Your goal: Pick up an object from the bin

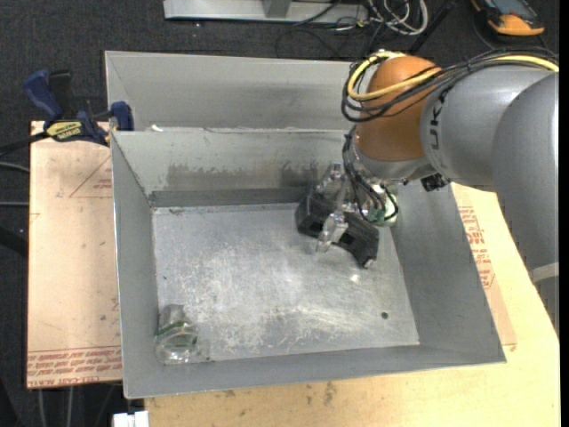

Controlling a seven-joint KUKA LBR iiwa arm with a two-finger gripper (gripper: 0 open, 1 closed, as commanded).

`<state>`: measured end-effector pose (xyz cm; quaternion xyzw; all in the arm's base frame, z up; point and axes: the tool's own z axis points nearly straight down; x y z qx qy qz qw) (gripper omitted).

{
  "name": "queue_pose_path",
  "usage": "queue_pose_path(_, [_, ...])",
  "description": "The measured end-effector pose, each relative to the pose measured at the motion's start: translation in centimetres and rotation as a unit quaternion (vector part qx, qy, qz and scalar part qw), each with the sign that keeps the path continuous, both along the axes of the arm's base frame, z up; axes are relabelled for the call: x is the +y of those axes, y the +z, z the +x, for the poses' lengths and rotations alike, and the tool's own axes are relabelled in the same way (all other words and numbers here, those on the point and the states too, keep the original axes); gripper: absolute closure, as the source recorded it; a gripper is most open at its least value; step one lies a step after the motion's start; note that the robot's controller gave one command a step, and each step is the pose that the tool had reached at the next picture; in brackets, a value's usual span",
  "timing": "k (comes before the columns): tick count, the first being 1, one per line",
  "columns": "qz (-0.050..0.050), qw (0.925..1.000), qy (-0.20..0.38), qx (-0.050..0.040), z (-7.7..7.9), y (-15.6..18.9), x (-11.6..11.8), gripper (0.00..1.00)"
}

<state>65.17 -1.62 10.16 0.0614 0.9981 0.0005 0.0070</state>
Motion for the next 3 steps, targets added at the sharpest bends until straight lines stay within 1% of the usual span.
queue_pose_path(1, [-0.002,0.9972,0.075,-0.0026,0.3,-1.2,-0.5,0.0])
queue_pose_path(2, [0.001,0.9999,0.008,-0.0115,0.0,-1.6,-0.7,0.0])
queue_pose_path(3, [0.003,0.9993,-0.034,-0.0133,-1.9,-1.9,-1.5,0.0])
